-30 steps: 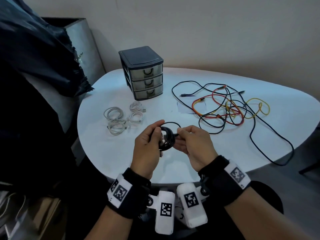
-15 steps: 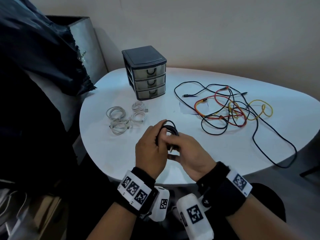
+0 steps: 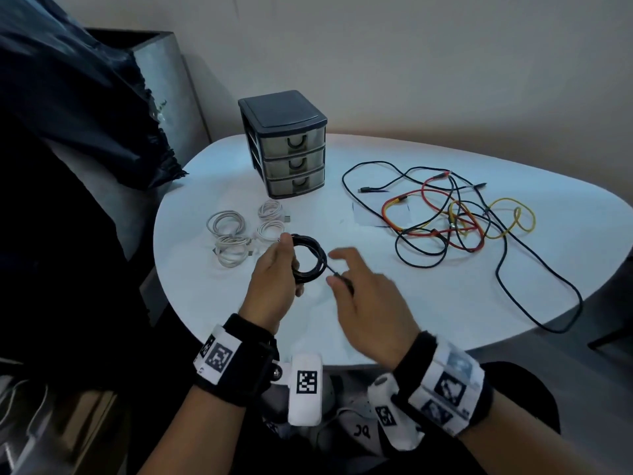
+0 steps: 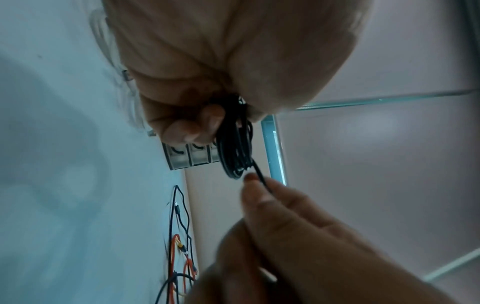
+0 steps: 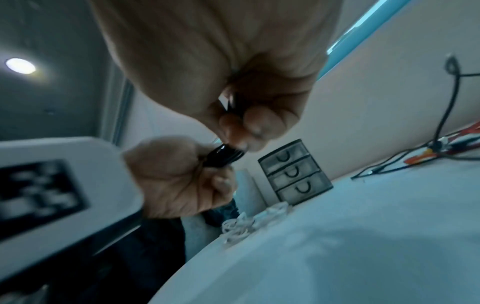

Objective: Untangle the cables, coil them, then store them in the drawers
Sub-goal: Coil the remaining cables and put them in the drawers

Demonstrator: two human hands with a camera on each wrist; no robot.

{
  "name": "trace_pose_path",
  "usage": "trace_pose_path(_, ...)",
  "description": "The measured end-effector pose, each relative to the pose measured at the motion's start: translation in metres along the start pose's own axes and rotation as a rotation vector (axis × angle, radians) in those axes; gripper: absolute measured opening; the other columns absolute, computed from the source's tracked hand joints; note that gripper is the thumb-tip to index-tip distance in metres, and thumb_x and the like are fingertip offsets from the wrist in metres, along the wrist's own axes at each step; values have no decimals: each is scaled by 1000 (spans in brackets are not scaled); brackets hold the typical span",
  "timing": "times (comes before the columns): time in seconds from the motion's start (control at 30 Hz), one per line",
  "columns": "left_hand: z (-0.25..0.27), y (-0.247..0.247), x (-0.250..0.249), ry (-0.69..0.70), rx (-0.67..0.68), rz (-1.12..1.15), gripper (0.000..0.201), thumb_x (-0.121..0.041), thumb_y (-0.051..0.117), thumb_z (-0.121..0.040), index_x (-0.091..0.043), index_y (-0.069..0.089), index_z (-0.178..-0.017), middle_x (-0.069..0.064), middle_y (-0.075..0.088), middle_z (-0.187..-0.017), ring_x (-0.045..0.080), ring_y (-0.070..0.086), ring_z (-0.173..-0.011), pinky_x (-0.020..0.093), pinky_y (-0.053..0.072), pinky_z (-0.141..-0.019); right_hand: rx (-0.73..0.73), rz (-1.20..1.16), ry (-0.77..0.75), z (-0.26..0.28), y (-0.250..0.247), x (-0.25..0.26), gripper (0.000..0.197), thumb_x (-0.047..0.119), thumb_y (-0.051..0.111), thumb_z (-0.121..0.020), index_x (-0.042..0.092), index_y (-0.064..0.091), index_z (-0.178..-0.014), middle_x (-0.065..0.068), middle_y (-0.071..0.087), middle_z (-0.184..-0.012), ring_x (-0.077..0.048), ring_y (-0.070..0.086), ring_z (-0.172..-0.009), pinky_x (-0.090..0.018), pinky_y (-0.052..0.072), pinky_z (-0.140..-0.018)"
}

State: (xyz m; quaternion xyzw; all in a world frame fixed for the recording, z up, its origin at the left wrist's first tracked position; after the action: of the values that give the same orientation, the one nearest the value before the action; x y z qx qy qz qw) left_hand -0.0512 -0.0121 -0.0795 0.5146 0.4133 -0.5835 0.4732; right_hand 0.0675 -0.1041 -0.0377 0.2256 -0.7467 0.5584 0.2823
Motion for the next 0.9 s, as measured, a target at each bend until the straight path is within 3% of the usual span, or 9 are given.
trace_pose_path(0.07, -3, -4, -1, 11, -7, 37, 42, -42, 40, -105, -14, 48, -74, -3, 47, -60, 17, 42, -51, 39, 35, -66, 107, -116, 94, 8, 17, -7, 40, 38, 53, -98, 29, 39, -134, 7, 58, -66, -13, 59, -62, -36, 51, -66)
trace_pose_path(0.2, 3, 7, -7, 49, 110, 55, 41, -32, 38, -106, -17, 53, -71, -11, 55, -62, 13, 46, -57, 33, 35, -63, 168, -834, 490, -2, 24, -29, 68, 61, 66, -78, 24, 50, -133, -1, 73, -107, -16, 69, -98, -37, 55, -83)
trace_pose_path(0.33, 8, 16, -15, 92, 176, 19, 36, -32, 39, -106, -24, 59, -77, -16, 59, -64, 11, 49, -67, 27, 37, -61, 187, -1264, 523, -14, 23, -21, 68, 56, 55, -83, 8, 58, -131, -20, 65, -124, -29, 64, -105, -46, 50, -86)
trace_pose_path(0.43, 5, 10, -15, 107, 176, 20, 35, -45, 44, -98, -21, 53, -74, -10, 49, -68, 15, 43, -69, 27, 35, -63, 263, -1503, 586, -16, 22, -25, 76, 66, 45, -86, 8, 58, -134, -19, 65, -126, -33, 62, -105, -48, 48, -87)
trace_pose_path(0.5, 4, 7, -15, 121, 153, -10, 36, -40, 41, -104, -20, 50, -75, -7, 45, -71, 11, 41, -67, 27, 34, -64, 297, -1426, 576, -17, 23, -26, 65, 58, 49, -90, 9, 59, -132, -17, 67, -122, -29, 63, -103, -43, 52, -80)
trace_pose_path(0.6, 7, 10, -15, 149, 120, -78, 36, -36, 33, -107, -19, 46, -79, -10, 45, -68, 6, 39, -59, 21, 35, -59, 237, -1131, 468, -20, 28, -27, 34, 17, 64, -90, 8, 62, -123, -15, 71, -108, -21, 66, -95, -29, 50, -69)
trace_pose_path(0.67, 10, 14, -11, 127, 122, -111, 35, -41, 29, -107, -23, 43, -81, -15, 47, -58, 5, 42, -51, 18, 37, -52, 186, -1110, 437, -19, 32, -26, 25, 2, 66, -88, 6, 65, -112, -6, 70, -91, -16, 65, -84, -25, 48, -65)
trace_pose_path(0.8, 11, 9, 0, 95, 75, -314, 37, -49, 24, -104, -19, 38, -88, -5, 53, -73, 7, 58, -59, 36, 48, -66, 81, -948, 443, -20, 30, -35, 11, -2, 69, -85, 3, 66, -94, -3, 67, -80, -11, 62, -71, -22, 50, -61)
trace_pose_path(0.9, 12, -4, 15, 61, 29, -622, 43, -53, 23, -103, -18, 39, -83, 0, 58, -77, 26, 57, -78, 40, 42, -72, 18, -737, 453, -23, 29, -43, 15, -1, 72, -84, 5, 65, -96, -7, 71, -79, -14, 66, -69, -23, 52, -60)
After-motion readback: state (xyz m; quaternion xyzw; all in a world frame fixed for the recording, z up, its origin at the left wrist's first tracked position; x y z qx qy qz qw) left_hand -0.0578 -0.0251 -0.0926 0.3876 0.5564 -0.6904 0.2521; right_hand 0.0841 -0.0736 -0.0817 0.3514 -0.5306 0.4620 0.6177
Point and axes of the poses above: each hand's wrist, its own z-axis away from the middle knuckle, its own y-axis out of the palm, x = y × z, the point moved 10 cm from there along -z, towards the middle knuckle
